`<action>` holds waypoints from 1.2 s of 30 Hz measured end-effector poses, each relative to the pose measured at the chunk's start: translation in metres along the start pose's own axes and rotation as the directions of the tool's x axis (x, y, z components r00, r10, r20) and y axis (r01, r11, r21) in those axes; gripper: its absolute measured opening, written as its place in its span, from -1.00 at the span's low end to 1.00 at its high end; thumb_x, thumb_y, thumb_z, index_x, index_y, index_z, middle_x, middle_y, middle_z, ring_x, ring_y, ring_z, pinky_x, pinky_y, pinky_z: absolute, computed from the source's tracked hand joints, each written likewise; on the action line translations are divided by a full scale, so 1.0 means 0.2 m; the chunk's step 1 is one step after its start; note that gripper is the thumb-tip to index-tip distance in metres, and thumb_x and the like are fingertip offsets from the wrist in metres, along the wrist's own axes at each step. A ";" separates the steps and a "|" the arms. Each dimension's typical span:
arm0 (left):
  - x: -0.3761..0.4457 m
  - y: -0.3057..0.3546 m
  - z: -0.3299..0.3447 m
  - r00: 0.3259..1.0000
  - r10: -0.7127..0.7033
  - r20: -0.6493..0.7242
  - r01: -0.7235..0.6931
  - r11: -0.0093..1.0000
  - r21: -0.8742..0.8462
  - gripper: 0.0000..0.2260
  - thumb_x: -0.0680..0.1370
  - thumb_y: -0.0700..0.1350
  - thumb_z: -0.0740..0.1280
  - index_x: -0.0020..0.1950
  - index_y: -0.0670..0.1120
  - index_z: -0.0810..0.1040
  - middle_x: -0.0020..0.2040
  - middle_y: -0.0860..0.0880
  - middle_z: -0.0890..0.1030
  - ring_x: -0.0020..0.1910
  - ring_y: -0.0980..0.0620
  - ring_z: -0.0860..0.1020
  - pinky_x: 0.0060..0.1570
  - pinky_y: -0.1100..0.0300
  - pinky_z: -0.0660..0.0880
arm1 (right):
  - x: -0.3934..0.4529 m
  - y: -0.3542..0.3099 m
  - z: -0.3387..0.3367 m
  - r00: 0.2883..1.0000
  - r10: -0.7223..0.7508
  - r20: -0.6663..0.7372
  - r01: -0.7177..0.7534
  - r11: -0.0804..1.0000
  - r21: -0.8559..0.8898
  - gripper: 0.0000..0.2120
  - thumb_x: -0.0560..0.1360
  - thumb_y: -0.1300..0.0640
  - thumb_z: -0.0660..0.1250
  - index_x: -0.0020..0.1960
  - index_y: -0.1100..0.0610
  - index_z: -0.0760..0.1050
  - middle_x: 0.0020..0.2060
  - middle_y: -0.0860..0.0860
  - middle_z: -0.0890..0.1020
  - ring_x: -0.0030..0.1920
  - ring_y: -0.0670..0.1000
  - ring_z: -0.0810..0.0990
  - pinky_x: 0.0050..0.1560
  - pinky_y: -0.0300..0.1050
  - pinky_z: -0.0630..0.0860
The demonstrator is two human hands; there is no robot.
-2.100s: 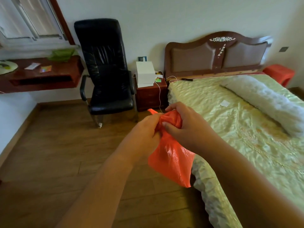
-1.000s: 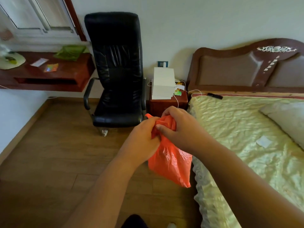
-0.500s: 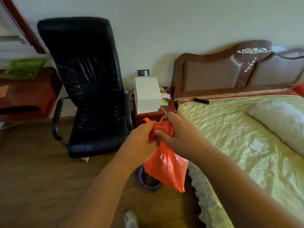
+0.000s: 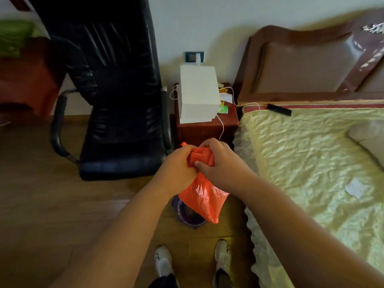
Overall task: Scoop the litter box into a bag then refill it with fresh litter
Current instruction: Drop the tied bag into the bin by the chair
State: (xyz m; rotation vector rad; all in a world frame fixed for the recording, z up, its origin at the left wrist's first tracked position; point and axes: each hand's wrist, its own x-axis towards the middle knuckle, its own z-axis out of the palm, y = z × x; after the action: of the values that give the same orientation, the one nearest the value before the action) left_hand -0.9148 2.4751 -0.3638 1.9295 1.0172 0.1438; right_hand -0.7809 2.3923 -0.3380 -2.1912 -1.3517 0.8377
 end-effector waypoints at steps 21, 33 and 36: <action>0.60 -1.51 1.28 0.938 -0.313 0.150 0.307 0.950 0.060 -0.71 0.52 -0.14 0.39 0.24 0.00 0.60 0.39 -0.03 0.34 0.25 -0.01 0.48 0.37 0.04 0.42 | 0.58 1.31 1.34 0.915 0.276 0.295 -0.251 0.961 -0.119 -0.46 0.49 -0.02 0.45 0.43 -0.05 0.39 0.19 0.02 0.54 -0.04 0.00 0.53 -0.20 -0.19 0.43; 0.80 -2.06 1.76 0.904 -0.427 0.016 0.411 0.880 0.238 -0.76 0.45 0.00 0.30 0.09 0.06 0.58 0.20 -0.07 0.43 0.28 -0.11 0.37 0.29 0.06 0.42 | 0.78 1.75 1.89 0.913 0.328 0.243 -0.279 0.936 -0.217 -0.51 0.49 -0.10 0.39 0.37 0.03 0.45 0.15 0.03 0.56 0.18 0.13 0.50 0.00 -0.06 0.50; 0.85 -2.09 1.77 0.911 -0.401 -0.096 0.409 0.855 0.320 -0.74 0.45 -0.02 0.31 0.13 0.07 0.58 0.13 -0.06 0.44 0.26 -0.13 0.36 0.25 0.07 0.40 | 0.85 1.77 1.91 0.928 0.320 0.192 -0.299 0.945 -0.129 -0.53 0.50 0.03 0.41 0.40 0.01 0.44 0.28 0.04 0.40 -0.06 0.04 0.48 -0.13 -0.12 0.45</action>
State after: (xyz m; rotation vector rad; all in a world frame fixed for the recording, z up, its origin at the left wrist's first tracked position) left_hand -0.8841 2.4547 -0.9365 1.9599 1.5225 -0.2634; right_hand -0.7593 2.4093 -0.8852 -2.4936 -1.1733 1.1721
